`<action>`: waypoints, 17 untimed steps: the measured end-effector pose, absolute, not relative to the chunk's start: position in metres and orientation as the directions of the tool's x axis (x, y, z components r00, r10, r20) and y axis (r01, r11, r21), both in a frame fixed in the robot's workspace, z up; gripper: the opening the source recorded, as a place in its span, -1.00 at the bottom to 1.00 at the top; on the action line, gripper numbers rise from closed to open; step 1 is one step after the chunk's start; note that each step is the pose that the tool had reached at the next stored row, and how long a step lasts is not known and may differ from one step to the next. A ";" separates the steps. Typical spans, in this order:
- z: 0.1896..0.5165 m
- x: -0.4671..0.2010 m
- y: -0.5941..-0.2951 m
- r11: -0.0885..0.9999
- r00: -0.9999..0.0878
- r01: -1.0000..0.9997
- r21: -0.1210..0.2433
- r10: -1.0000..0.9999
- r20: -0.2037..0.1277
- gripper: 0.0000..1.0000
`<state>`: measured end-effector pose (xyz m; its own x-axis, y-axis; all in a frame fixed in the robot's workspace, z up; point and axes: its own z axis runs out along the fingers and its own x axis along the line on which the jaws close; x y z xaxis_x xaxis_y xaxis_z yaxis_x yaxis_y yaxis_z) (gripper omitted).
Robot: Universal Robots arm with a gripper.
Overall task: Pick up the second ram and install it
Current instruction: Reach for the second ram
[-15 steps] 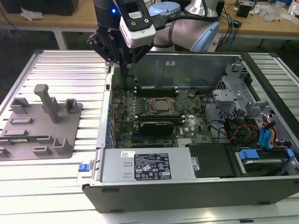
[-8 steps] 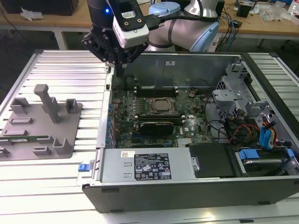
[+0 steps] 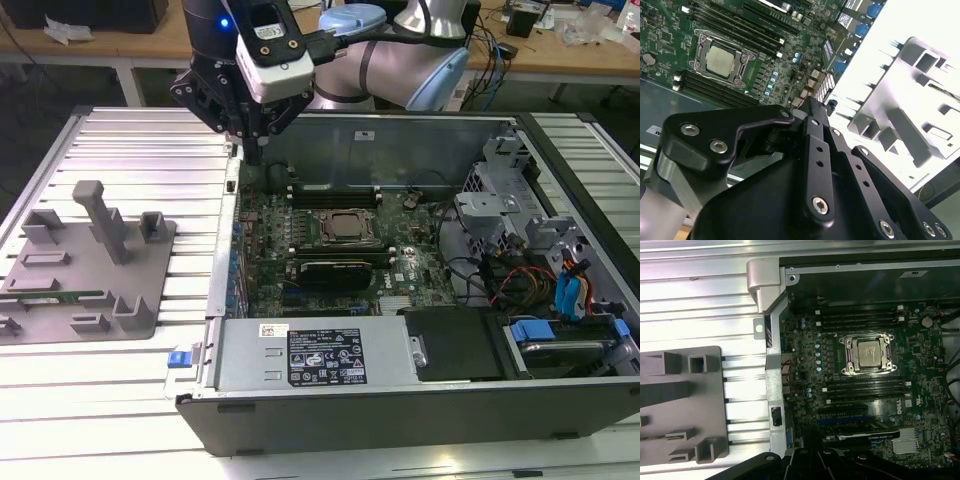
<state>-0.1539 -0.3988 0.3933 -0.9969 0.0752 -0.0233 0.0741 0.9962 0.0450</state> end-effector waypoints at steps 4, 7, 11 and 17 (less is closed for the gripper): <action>0.393 -0.156 -0.399 0.996 -0.997 0.074 0.045 0.075 -0.023 -0.84; 0.393 -0.158 -0.399 0.996 -0.997 0.074 0.045 0.075 -0.023 -0.84; 0.393 -0.162 -0.399 0.996 -0.997 0.074 0.045 0.075 -0.023 -0.84; 0.393 -0.167 -0.399 0.996 -0.997 0.074 0.045 0.075 -0.023 -0.84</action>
<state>-0.1671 -0.3988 0.3932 -0.9969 0.0753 -0.0233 0.0742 0.9962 0.0451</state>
